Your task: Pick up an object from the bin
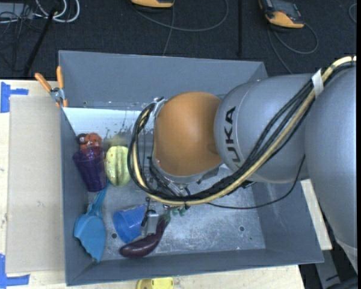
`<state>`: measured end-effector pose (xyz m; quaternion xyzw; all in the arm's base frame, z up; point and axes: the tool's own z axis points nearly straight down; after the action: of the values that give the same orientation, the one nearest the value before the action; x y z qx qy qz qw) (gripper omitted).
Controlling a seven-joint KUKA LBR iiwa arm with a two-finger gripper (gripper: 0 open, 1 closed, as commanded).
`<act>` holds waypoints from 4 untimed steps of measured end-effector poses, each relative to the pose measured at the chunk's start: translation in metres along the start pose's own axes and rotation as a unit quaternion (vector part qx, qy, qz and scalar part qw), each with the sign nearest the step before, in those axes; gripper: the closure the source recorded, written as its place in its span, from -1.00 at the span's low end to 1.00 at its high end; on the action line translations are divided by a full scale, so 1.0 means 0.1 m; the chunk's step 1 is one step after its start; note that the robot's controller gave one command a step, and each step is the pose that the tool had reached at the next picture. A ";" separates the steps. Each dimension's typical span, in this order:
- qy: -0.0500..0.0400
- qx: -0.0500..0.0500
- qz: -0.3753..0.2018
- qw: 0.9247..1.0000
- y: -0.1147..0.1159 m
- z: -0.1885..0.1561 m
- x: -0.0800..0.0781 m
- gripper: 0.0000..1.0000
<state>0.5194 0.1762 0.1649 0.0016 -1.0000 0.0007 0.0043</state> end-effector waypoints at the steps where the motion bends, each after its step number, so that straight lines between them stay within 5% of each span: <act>1: -0.004 -0.001 0.003 1.000 -0.01 -0.05 -0.02 -1.00; 2: -0.005 -0.001 -0.056 0.998 -0.10 0.44 0.03 -1.00; 4: -0.004 0.000 -0.161 0.987 -0.08 0.41 0.04 -1.00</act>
Offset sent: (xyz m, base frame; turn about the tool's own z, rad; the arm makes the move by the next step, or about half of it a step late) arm -0.0097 -0.0202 -0.0949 -0.2282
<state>0.5154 0.1682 0.1235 0.1631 -0.9866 -0.0002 0.0000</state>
